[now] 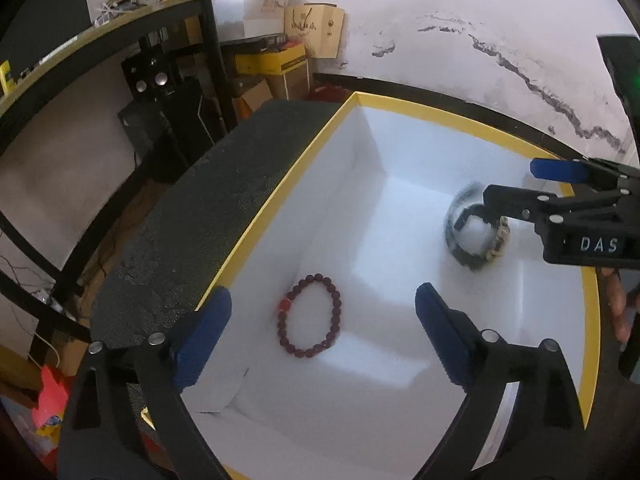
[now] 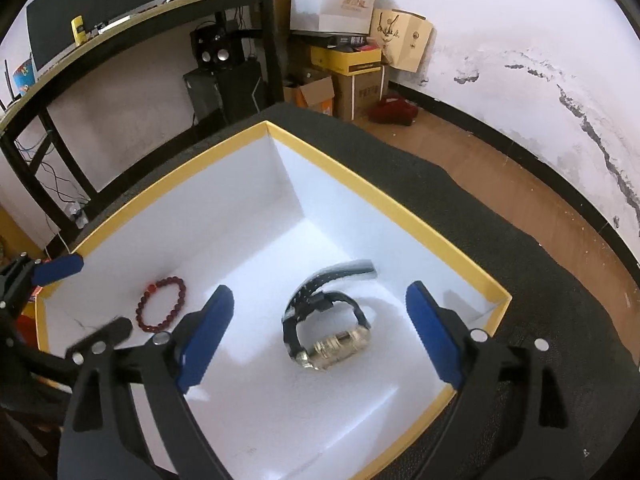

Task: Organize jewelry
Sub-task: 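Open both tools to drop the bracelet and watch into the box, then move both tools back over the rug toward the silver ring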

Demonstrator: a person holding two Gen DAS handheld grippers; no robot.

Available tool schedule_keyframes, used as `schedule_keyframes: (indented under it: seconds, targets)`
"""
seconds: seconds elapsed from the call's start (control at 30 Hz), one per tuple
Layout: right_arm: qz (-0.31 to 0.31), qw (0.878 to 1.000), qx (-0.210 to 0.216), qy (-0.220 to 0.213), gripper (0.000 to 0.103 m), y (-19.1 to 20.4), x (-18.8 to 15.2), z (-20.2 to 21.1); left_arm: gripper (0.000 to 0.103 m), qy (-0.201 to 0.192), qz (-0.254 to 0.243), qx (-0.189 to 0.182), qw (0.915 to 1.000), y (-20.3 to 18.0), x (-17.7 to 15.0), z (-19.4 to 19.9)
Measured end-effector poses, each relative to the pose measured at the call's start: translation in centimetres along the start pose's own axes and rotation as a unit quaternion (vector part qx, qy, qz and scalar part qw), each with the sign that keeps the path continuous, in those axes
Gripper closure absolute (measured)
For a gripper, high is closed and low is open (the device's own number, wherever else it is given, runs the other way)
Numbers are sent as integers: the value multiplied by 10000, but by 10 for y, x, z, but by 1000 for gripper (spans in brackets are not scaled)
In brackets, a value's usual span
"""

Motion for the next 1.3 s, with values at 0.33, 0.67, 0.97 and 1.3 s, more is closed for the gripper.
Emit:
schedule_keyframes:
  seconds: [0.33,0.67,0.97,1.3]
  targets:
    - [23,9999,-39,-111,11,1,1,13,11,-24,146,-67,9999,5,1,8]
    - [-80,9990,-86,-434,10,-14,-6,72,7,-235,152,-119,9995,-14,3,36]
    - [-749,9906,-698,-909,10,-105,-71,193,6,-507,-364,-680,9957,-112,4,80]
    - [-1770,9638,-1794,-874,10,-233,-220,277,6,-398,-1273,-1359,9817,-267,-19,82]
Point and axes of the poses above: each gripper's, at about its wrist camera, not at the fingertips, and z roughly against the way its jaws point, y to its left, x to its top, the point moved 2 cm from there along -z, roughly the way its jaws point, and after that the axes turned 2 degrees about -x, right-handed, at the moved point
